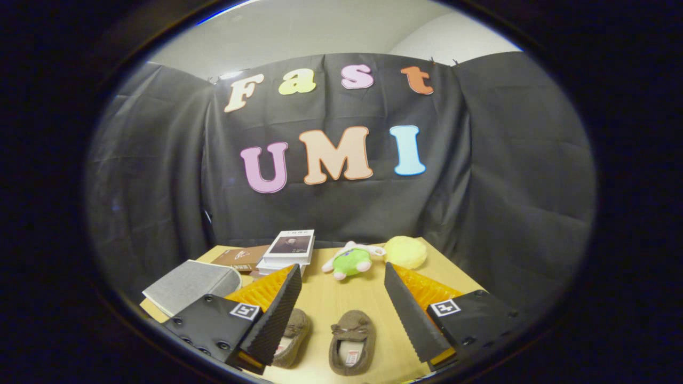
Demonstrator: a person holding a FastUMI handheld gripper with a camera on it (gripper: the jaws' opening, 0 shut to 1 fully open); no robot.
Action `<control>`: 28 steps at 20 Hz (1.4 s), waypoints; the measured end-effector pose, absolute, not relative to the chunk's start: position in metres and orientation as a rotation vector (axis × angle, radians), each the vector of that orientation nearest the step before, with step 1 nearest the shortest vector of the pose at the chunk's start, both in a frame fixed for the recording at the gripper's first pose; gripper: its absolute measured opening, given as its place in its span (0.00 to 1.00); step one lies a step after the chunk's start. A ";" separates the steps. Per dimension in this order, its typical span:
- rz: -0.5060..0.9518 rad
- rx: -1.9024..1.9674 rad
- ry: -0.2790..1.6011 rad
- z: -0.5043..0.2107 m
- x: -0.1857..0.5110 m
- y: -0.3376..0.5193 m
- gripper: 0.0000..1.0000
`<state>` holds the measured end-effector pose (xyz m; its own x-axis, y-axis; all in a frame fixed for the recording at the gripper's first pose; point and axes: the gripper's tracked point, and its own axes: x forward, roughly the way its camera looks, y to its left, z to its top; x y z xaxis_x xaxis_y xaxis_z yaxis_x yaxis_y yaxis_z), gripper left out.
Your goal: Open the storage box then place both shoes into the box .Put the left shoe in first, then the right shoe, with the right side of both shoes facing outward in a uniform manner.
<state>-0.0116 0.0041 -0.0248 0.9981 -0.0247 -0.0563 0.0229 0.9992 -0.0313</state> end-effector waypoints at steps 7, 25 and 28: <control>-0.011 -0.031 0.091 -0.035 -0.014 0.001 0.99; 0.253 0.520 0.319 -0.076 0.022 0.099 0.99; 0.300 0.585 0.411 -0.103 0.020 0.128 0.99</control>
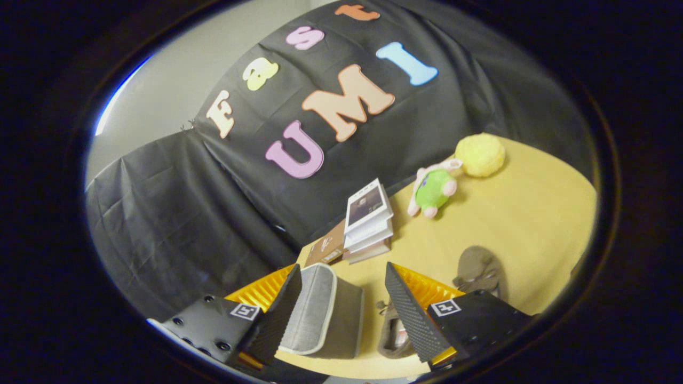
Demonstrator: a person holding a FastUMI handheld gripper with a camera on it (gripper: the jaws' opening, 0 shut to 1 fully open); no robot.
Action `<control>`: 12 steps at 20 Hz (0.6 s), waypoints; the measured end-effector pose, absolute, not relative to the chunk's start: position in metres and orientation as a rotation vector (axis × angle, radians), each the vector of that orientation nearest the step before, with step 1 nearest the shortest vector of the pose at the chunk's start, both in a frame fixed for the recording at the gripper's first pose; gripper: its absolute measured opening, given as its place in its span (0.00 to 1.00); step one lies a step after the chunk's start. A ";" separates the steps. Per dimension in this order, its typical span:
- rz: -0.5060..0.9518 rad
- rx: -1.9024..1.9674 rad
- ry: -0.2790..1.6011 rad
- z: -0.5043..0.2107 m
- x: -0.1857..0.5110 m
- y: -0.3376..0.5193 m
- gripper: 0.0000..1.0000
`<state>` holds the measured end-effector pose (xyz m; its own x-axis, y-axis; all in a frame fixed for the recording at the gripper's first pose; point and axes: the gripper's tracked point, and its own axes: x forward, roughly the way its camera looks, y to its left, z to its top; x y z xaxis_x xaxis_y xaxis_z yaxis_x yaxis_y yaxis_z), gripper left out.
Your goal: Open the storage box then place both shoes into the box .Put the left shoe in first, then the right shoe, with the right side of both shoes facing outward in a uniform manner.
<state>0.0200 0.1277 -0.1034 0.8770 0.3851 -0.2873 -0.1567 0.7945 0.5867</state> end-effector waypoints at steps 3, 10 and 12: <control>0.328 0.667 0.504 -0.129 0.015 0.158 0.99; 0.282 0.838 0.644 -0.181 -0.016 0.205 0.99; 0.258 0.859 0.657 -0.189 -0.025 0.213 0.99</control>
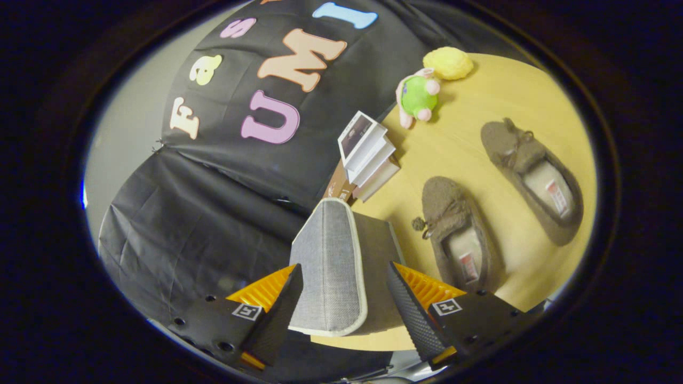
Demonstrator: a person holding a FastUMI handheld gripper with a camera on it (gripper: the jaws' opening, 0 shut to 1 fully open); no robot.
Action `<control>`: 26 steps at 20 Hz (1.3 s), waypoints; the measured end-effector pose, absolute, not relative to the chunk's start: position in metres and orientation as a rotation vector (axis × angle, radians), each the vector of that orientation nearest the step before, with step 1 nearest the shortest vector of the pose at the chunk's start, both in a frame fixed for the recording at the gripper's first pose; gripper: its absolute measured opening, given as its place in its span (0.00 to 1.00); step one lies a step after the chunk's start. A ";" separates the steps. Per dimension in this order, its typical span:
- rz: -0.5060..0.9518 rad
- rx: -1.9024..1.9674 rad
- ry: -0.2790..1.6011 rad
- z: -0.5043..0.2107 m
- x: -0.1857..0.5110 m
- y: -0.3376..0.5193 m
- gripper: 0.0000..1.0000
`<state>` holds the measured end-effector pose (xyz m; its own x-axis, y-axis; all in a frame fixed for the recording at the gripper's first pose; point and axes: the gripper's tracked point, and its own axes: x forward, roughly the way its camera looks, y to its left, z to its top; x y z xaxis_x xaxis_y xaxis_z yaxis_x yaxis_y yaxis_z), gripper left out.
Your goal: Open the storage box then place both shoes into the box .Put the left shoe in first, then the right shoe, with the right side of both shoes facing outward in a uniform manner.
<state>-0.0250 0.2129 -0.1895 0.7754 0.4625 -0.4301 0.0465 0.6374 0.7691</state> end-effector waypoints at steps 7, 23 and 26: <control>0.206 1.077 0.753 -0.221 -0.046 0.238 0.98; 0.244 1.110 0.740 -0.201 -0.047 0.235 0.19; 0.304 1.090 0.717 -0.175 -0.057 0.242 0.06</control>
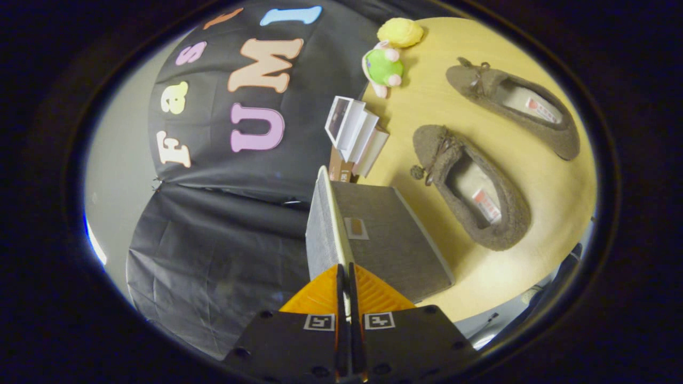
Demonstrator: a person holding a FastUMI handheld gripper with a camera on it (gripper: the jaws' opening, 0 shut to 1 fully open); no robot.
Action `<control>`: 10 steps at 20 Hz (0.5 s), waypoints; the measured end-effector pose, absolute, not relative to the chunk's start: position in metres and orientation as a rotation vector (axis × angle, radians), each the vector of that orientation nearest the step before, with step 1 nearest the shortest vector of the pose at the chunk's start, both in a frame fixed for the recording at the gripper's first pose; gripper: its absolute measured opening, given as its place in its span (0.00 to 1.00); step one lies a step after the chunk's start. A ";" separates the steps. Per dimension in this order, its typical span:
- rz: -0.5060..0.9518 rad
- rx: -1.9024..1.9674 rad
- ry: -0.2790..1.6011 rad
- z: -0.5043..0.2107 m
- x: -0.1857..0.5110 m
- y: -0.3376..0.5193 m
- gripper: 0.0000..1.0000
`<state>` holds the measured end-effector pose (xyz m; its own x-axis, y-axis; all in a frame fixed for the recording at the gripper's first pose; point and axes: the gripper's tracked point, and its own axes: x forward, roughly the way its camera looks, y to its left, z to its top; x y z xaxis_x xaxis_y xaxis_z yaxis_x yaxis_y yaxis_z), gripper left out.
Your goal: Open the storage box then place both shoes into the box .Put the left shoe in first, then the right shoe, with the right side of both shoes facing outward in a uniform manner.
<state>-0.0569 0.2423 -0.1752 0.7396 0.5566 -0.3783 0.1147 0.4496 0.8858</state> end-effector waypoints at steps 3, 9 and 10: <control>0.359 1.058 0.683 -0.150 -0.060 0.252 0.06; 0.535 0.950 0.596 -0.075 -0.070 0.300 0.06; 0.563 0.930 0.582 -0.066 -0.072 0.311 0.06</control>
